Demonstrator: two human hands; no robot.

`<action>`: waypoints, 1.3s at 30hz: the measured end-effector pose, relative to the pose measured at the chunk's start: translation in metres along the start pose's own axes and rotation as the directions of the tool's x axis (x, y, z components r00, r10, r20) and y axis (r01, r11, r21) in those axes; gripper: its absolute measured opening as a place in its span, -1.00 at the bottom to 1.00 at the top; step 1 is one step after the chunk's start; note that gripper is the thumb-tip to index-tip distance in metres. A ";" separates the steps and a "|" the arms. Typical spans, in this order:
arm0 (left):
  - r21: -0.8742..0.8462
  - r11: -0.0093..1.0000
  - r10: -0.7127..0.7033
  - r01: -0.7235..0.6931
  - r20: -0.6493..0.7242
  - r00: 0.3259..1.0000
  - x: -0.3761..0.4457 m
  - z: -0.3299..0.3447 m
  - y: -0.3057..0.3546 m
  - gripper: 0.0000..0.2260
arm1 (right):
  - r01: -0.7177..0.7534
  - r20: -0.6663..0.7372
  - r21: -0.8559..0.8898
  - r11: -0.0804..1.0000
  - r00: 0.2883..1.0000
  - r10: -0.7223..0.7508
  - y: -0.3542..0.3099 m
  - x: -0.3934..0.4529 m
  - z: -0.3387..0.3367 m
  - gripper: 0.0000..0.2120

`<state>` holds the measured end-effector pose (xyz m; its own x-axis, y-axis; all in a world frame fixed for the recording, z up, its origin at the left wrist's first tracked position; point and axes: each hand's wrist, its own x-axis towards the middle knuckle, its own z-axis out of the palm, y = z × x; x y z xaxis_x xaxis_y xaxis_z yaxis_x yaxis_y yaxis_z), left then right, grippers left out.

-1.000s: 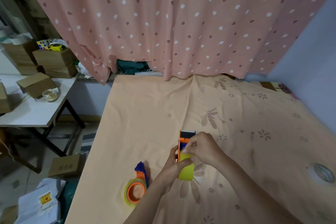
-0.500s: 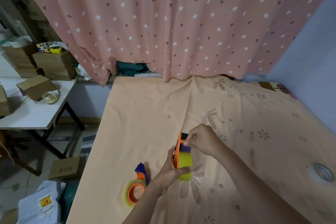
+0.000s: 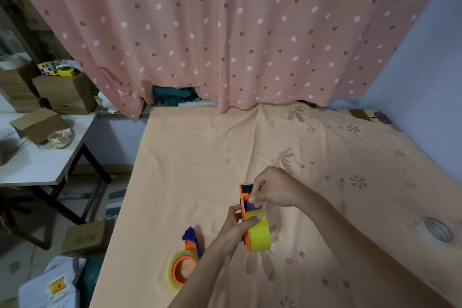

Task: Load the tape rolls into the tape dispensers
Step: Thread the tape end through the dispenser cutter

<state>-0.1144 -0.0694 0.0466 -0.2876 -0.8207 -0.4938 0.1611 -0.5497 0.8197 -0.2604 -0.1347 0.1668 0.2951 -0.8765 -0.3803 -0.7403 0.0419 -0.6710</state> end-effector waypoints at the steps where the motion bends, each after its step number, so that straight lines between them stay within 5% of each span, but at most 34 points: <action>1: 0.006 1.000 -0.004 0.004 0.006 1.000 0.000 0.000 0.000 -0.37 | -0.004 -0.002 -0.019 1.000 1.000 0.004 0.000 0.000 -0.001 -0.87; 22: 0.080 0.994 0.063 -0.071 0.096 0.993 0.001 -0.014 -0.018 -0.26 | -0.197 -0.216 -0.003 0.980 0.957 0.192 0.006 0.016 -0.020 -0.82; 30: 0.201 0.977 0.032 -0.070 0.189 0.981 -0.002 -0.012 -0.014 -0.26 | -0.046 -0.080 -0.107 0.993 0.996 0.038 0.002 0.024 -0.018 -0.89; 39: 0.068 0.997 0.015 -0.031 0.222 0.975 -0.009 -0.021 -0.015 -0.25 | 0.014 -0.063 -0.029 0.999 0.998 -0.016 0.008 0.029 -0.034 -0.84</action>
<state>-0.0949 -0.0572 0.0326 -0.4873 -0.7737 -0.4048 0.1056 -0.5124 0.8522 -0.2781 -0.1758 0.1718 0.2685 -0.9054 -0.3288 -0.7530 0.0156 -0.6578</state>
